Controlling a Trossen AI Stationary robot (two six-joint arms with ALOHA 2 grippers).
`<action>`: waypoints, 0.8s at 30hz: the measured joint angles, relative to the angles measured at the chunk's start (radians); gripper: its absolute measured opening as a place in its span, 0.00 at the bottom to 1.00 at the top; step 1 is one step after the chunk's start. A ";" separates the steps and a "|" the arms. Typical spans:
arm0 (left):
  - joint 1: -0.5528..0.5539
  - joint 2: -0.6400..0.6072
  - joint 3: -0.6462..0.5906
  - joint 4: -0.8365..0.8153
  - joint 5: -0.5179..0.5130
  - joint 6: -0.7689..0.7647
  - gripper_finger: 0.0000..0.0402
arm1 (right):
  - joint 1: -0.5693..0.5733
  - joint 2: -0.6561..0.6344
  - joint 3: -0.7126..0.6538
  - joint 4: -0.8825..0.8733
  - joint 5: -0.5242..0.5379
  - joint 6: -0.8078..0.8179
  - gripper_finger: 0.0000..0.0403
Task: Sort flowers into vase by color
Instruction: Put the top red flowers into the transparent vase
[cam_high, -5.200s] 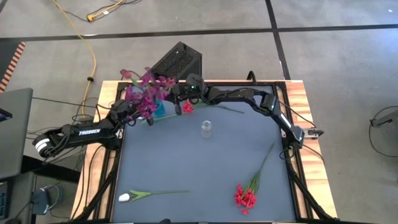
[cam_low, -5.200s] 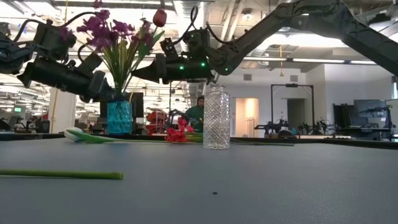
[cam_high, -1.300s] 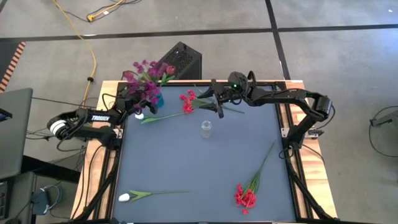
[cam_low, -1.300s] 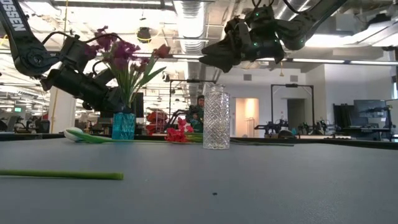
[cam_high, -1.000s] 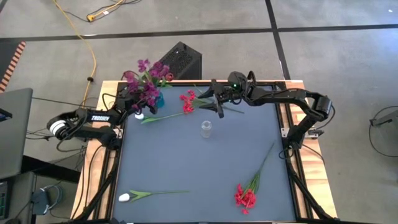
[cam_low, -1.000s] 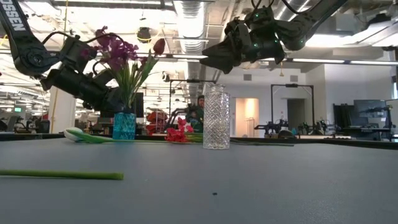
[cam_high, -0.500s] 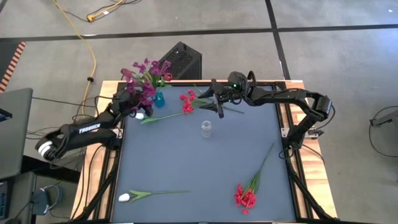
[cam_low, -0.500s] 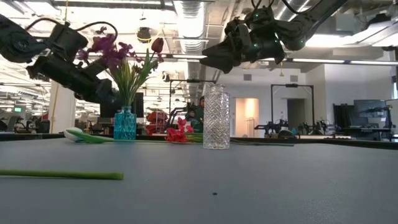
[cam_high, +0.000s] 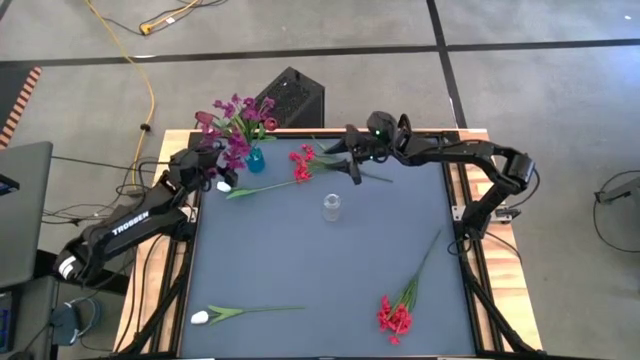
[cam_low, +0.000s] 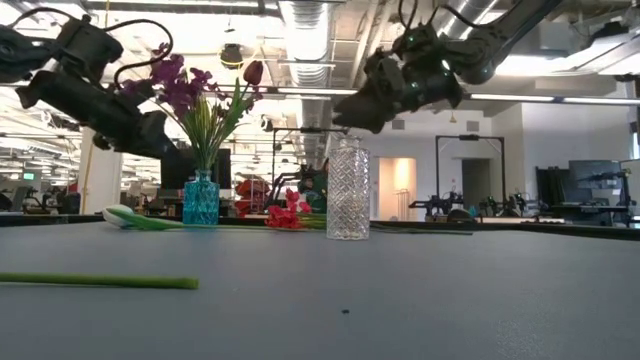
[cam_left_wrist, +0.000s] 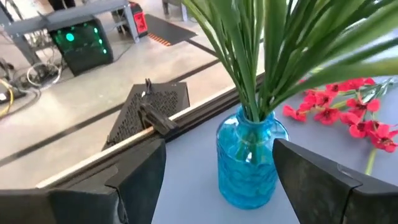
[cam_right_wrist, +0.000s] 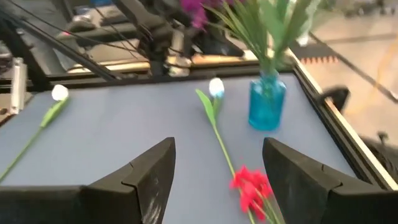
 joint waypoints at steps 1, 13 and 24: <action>-0.006 -0.008 0.000 -0.011 -0.006 -0.011 0.71 | -0.009 0.000 0.000 -0.020 0.000 0.000 0.67; -0.132 -0.035 0.089 -0.284 -0.043 -0.134 0.71 | -0.117 0.000 0.000 -0.294 0.018 -0.057 0.67; -0.278 -0.027 0.347 -0.635 -0.157 -0.372 0.71 | -0.112 0.000 0.000 -0.360 0.092 -0.098 0.67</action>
